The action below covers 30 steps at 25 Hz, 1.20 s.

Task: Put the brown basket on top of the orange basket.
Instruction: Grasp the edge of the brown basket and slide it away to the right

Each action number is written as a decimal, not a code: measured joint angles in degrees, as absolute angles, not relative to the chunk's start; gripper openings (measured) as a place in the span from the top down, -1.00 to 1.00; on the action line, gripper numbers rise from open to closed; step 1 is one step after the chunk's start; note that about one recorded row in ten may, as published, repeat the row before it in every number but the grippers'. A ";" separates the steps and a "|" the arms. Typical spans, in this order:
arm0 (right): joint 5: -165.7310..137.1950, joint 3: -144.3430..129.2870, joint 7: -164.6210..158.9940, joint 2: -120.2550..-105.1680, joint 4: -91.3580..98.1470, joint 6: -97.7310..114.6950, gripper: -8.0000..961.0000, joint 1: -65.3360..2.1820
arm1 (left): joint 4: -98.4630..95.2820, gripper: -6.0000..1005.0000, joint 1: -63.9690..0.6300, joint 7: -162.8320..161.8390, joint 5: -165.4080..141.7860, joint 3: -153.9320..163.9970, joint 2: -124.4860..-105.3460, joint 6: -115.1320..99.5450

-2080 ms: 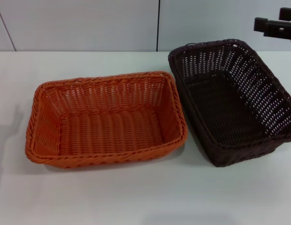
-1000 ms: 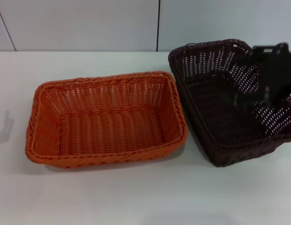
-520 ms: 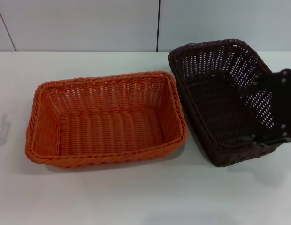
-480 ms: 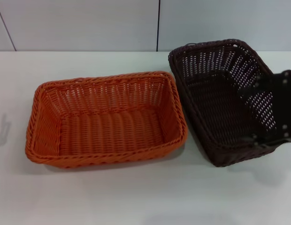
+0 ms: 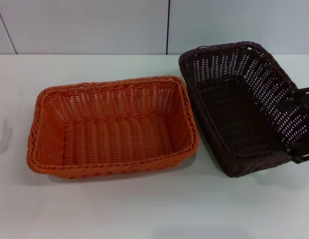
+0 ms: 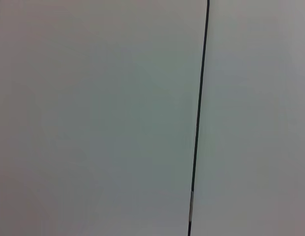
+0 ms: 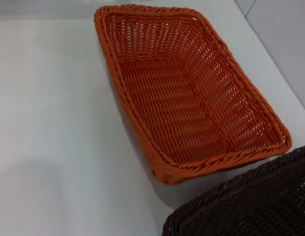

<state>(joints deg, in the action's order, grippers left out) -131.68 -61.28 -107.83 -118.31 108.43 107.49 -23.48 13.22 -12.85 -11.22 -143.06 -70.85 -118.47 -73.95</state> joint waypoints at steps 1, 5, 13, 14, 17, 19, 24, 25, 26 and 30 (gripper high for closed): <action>-132.11 -61.14 -107.80 -118.26 107.63 107.73 -0.72 -23.77 | 13.25 -0.55 -12.88 -11.19 -143.04 -71.09 -118.47 -73.92; -133.42 -61.34 -107.52 -118.16 106.05 107.33 -0.72 -24.17 | 13.27 -0.55 -12.93 -11.17 -143.03 -71.26 -118.47 -73.91; -134.65 -61.91 -106.75 -118.30 102.93 106.43 -0.72 -24.88 | 13.27 -0.55 -13.01 -11.16 -142.20 -71.46 -118.47 -73.91; -134.65 -61.91 -106.75 -118.30 102.93 106.43 -0.72 -24.88 | 13.27 -0.55 -13.01 -11.16 -142.15 -71.46 -118.47 -73.91; -136.33 -63.57 -106.54 -118.65 100.89 104.74 -0.72 -24.92 | 13.20 -0.55 -13.01 -11.16 -141.73 -71.46 -118.47 -73.91; -137.30 -65.17 -106.28 -118.68 99.33 103.49 -0.72 -24.89 | 13.19 -0.55 -13.01 -11.16 -141.30 -71.45 -118.47 -73.91; -138.52 -66.69 -106.32 -118.63 97.46 103.36 -0.72 -25.62 | 13.29 -0.55 -13.01 -11.16 -140.91 -71.46 -118.39 -73.99; -138.58 -66.90 -106.41 -118.63 97.36 103.57 -0.72 -25.69 | 13.30 -0.55 -13.01 -11.16 -140.86 -71.46 -118.39 -73.96; -138.58 -66.90 -106.41 -118.63 97.36 103.57 -0.72 -25.69 | 13.30 -0.55 -13.01 -11.16 -140.86 -71.46 -118.39 -73.96; -139.09 -67.00 -106.48 -118.65 96.26 103.35 -0.72 -25.66 | 13.19 -0.55 -13.01 -11.19 -140.86 -71.45 -118.39 -73.93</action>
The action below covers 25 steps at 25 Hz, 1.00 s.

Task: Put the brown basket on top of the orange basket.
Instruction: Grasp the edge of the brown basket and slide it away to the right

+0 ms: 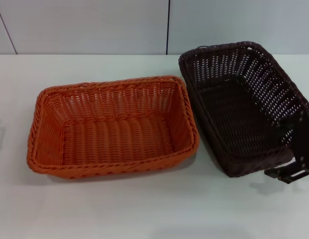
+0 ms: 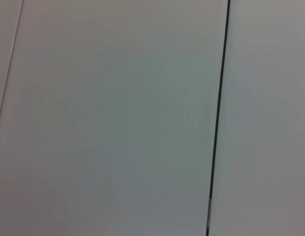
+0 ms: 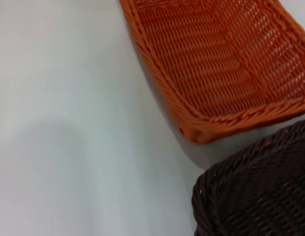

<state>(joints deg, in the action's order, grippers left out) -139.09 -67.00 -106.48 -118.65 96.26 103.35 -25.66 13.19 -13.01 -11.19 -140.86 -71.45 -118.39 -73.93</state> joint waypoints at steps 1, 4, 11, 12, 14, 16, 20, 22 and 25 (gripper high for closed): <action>-139.12 -67.04 -106.49 -118.65 95.74 103.17 -0.72 -25.64 | 13.16 -0.55 -13.01 -11.19 -140.86 -71.45 -118.39 -73.93; -139.46 -67.60 -106.47 -118.66 93.92 102.04 -0.72 -25.63 | 13.16 -0.55 -12.81 -11.21 -140.86 -71.45 -118.37 -73.92; -141.42 -68.69 -106.26 -118.67 91.83 100.15 -0.72 -26.08 | 13.23 -0.55 -12.39 -11.23 -140.88 -71.45 -118.30 -73.91; -141.82 -68.98 -106.25 -118.63 91.06 99.59 -0.72 -26.35 | 13.22 -0.55 -12.39 -11.24 -140.89 -71.45 -118.29 -73.91; -141.97 -69.16 -106.25 -118.61 90.68 99.28 -0.72 -26.41 | 13.22 -0.55 -12.39 -11.25 -140.89 -71.45 -118.29 -73.91; -142.22 -69.40 -106.21 -118.58 89.90 98.54 -0.72 -26.59 | 13.24 -0.55 -12.39 -11.25 -140.89 -71.45 -118.30 -73.91; -142.99 -70.06 -106.04 -118.50 87.89 96.55 -0.72 -27.17 | 13.17 -0.55 -12.46 -11.25 -140.89 -71.45 -118.33 -73.91; -143.39 -71.16 -106.01 -118.48 86.96 94.88 -0.72 -27.29 | 12.99 -0.55 -12.68 -11.25 -140.90 -71.45 -118.37 -73.91; -143.90 -71.87 -106.00 -118.47 85.56 93.71 -0.70 -27.64 | 13.07 -0.55 -12.68 -11.25 -140.89 -71.45 -118.38 -73.91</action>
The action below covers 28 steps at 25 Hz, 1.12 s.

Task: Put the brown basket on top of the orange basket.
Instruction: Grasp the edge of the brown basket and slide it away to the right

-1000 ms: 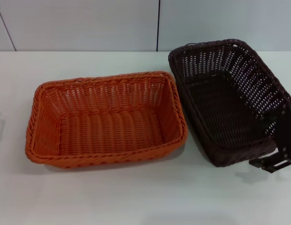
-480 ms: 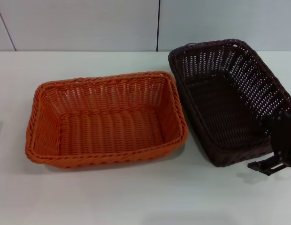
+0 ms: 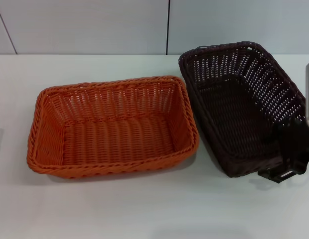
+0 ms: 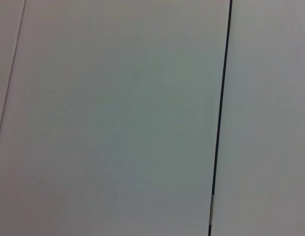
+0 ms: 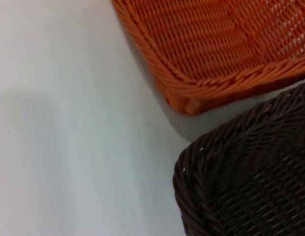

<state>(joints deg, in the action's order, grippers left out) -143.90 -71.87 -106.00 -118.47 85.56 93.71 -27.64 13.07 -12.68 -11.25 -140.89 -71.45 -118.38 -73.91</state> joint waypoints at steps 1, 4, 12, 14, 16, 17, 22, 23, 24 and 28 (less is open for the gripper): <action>-144.31 -71.99 -105.99 -118.47 84.67 93.33 -0.69 -27.98 | 13.16 -0.55 -12.65 -11.25 -140.89 -71.45 -118.39 -73.91; -145.43 -72.31 -105.99 -118.58 82.58 92.45 -0.64 -28.68 | 13.23 -0.55 -12.59 -11.25 -140.89 -71.45 -118.38 -73.91; -145.82 -74.49 -105.67 -118.73 80.98 89.14 -0.51 -28.65 | 12.88 -0.55 -12.92 -11.25 -140.89 -71.45 -118.39 -73.89; -145.77 -75.03 -105.32 -118.75 81.26 89.00 -0.48 -28.53 | 12.92 -0.55 -12.95 -11.25 -140.89 -71.45 -118.39 -73.89; -145.74 -76.16 -104.75 -118.79 81.60 88.74 -0.42 -28.34 | 13.03 -0.55 -12.98 -11.25 -140.89 -71.45 -118.39 -73.87; -145.85 -76.99 -104.65 -118.82 81.66 88.54 -0.37 -28.38 | 13.13 -0.55 -13.01 -11.25 -140.89 -71.45 -118.39 -73.85; -145.98 -77.47 -104.65 -118.83 81.54 88.52 -0.16 -28.70 | 13.02 -0.55 -13.01 -11.25 -140.89 -71.45 -118.39 -73.82; -145.98 -77.47 -104.65 -118.83 81.54 88.52 -0.11 -28.70 | 13.02 -0.55 -13.01 -11.25 -140.89 -71.45 -118.39 -73.82; -146.02 -77.49 -104.65 -118.83 81.54 88.52 -0.07 -28.72 | 12.99 -0.55 -13.01 -11.25 -140.89 -71.45 -118.39 -73.82; -146.47 -77.84 -104.62 -118.81 82.14 88.66 0.55 -28.74 | 12.89 -0.54 -13.01 -11.25 -140.87 -71.45 -118.39 -73.82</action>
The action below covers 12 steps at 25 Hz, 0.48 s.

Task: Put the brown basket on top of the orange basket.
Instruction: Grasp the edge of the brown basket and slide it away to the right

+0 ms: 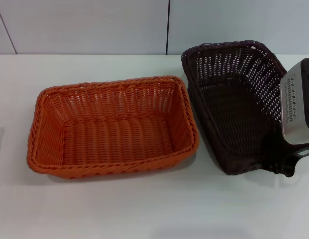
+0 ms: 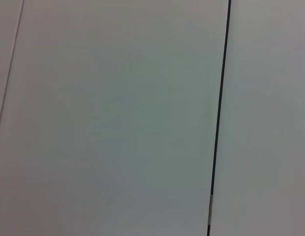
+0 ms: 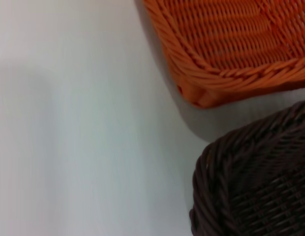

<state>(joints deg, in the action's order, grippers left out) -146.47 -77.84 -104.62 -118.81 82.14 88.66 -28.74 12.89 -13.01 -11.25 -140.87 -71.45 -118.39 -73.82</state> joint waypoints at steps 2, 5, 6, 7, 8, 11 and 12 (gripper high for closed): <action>-146.51 -77.97 -104.75 -118.78 82.82 88.82 0.59 -28.73 | 12.89 -0.54 -13.01 -11.25 -140.86 -71.45 -118.39 -73.82; -146.44 -77.99 -104.87 -118.81 84.36 89.06 0.65 -28.43 | 12.85 -0.54 -13.05 -11.25 -140.85 -71.45 -118.39 -73.82; -146.44 -78.01 -104.90 -118.84 85.11 89.15 0.67 -28.21 | 12.85 -0.54 -13.06 -11.25 -140.84 -71.45 -118.39 -73.82; -146.43 -78.03 -104.92 -118.88 85.76 89.33 0.67 -28.03 | 12.88 -0.54 -13.04 -11.25 -140.83 -71.45 -118.39 -73.82; -146.43 -78.06 -104.92 -118.91 86.68 89.68 0.67 -27.83 | 12.95 -0.54 -12.98 -11.25 -140.82 -71.45 -118.39 -73.82; -146.40 -78.09 -104.95 -118.93 89.94 91.48 0.67 -27.31 | 13.17 -0.54 -12.82 -11.25 -140.81 -71.45 -118.39 -73.82; -146.45 -78.06 -104.98 -118.93 91.26 92.07 0.67 -27.22 | 13.17 -0.54 -12.82 -11.25 -140.81 -71.45 -118.39 -73.82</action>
<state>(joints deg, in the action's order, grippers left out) -146.45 -78.06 -104.98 -118.93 91.26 92.07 -27.22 13.17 -12.82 -11.25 -140.81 -71.45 -118.39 -73.82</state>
